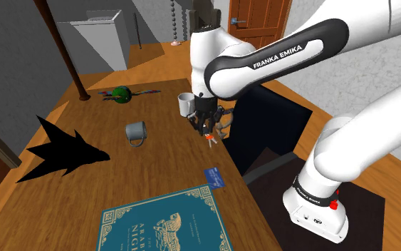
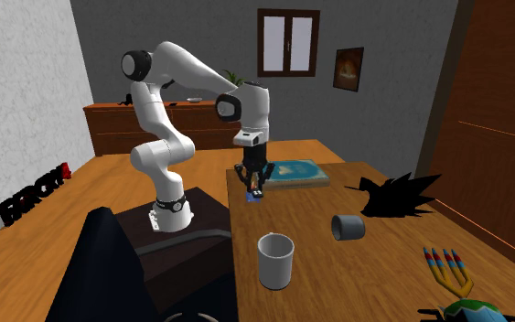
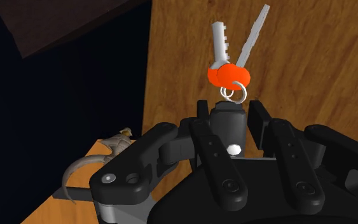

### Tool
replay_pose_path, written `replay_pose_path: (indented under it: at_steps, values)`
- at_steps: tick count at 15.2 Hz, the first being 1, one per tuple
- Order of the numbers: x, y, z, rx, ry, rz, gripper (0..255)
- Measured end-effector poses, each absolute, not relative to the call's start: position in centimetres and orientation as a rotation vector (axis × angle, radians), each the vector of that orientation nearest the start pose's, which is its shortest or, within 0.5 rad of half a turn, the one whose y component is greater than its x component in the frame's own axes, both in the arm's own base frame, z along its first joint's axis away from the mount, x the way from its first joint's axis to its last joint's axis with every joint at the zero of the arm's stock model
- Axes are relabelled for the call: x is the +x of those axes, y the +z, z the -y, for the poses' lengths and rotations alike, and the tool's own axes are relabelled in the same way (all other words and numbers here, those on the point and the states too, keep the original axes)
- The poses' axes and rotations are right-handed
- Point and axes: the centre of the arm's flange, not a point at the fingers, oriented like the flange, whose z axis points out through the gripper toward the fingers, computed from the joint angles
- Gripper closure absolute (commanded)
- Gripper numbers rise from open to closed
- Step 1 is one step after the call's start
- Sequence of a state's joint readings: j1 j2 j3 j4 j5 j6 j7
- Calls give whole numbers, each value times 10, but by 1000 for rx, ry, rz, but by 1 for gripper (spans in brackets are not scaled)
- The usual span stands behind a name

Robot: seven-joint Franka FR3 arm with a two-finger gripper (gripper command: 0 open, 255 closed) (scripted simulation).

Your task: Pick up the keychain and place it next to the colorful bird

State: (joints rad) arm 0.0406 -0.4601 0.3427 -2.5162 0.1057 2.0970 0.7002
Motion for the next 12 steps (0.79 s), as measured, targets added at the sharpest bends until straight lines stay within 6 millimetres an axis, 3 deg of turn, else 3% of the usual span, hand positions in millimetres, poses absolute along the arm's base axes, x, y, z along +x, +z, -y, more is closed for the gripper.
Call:
replay_pose_path:
  at_steps: [12]
  values:
    - [375,496,-157,-3116,-75,-633,255]
